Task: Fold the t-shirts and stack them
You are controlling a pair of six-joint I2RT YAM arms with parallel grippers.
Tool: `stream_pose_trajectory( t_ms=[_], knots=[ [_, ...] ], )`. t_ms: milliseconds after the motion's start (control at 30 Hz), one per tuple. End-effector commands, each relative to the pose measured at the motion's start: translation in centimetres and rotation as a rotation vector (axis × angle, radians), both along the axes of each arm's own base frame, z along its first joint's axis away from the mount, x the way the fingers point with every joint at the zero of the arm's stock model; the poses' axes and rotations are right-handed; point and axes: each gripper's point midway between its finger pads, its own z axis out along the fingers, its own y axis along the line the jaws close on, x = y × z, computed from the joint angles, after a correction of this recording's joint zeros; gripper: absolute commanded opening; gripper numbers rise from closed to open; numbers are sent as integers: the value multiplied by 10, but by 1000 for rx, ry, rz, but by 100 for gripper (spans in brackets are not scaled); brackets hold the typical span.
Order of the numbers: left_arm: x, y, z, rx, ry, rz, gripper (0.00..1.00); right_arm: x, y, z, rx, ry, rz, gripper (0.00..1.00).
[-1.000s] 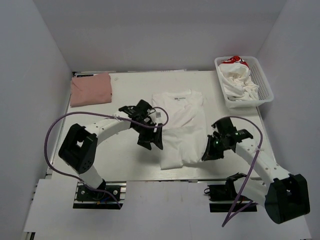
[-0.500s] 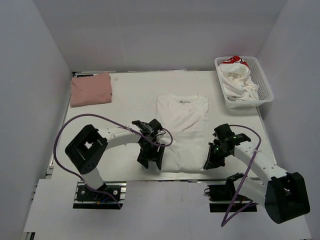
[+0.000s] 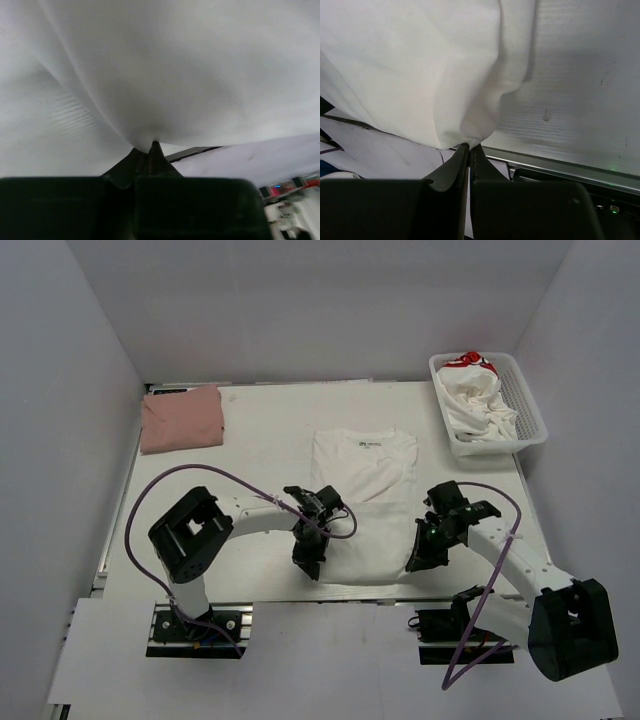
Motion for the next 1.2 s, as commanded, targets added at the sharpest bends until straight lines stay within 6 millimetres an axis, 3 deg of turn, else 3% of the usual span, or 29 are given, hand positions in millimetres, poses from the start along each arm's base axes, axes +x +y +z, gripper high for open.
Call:
stream_pose_trajectory(
  t_ms=[0, 100, 200, 233, 300, 367, 400, 433, 500, 633, 667, 700, 867, 1000, 1033, 1067, 1167],
  knots=[
    [11, -8, 9, 2, -78, 23, 0, 16, 4, 11, 12, -60, 3, 0],
    [14, -4, 19, 13, -104, 27, 0, 20, 8, 18, 36, -80, 20, 0],
    [22, -4, 41, -2, -118, 38, 0, 27, 9, 33, 51, -143, 34, 0],
    [28, -10, 57, -37, -145, 26, 0, 35, 11, 43, 53, -187, 33, 0],
    [42, -1, 73, 7, -214, 22, 0, 46, 11, 55, 51, -241, 26, 0],
    [64, -15, 109, -35, -306, 13, 0, 76, 12, 90, 39, -361, 0, 0],
    [73, -11, 119, -17, -339, 32, 0, 84, 11, 93, 26, -367, -16, 0],
    [86, -20, 139, -67, -382, 39, 0, 104, 6, 119, -2, -457, -53, 0],
    [103, -19, 158, -68, -449, 63, 0, 120, 1, 137, -40, -503, -85, 0],
    [138, -1, 166, 21, -512, 140, 0, 158, -6, 169, -88, -637, -114, 0],
    [149, 6, 171, 33, -538, 170, 0, 165, -8, 166, -114, -630, -120, 0],
    [159, 2, 173, 11, -559, 189, 0, 171, -7, 177, -107, -657, -128, 0],
    [217, 14, 193, -11, -653, 343, 0, 203, -4, 187, -97, -709, -149, 0],
    [250, 10, 198, -52, -697, 350, 0, 226, -4, 193, -97, -745, -172, 0],
    [254, 5, 191, -50, -683, 345, 0, 232, -4, 199, -95, -766, -180, 0],
    [264, 6, 198, -60, -704, 353, 0, 237, -7, 204, -91, -772, -197, 0],
    [286, 6, 197, -67, -715, 371, 0, 253, 0, 197, -74, -752, -182, 0]
  ],
)
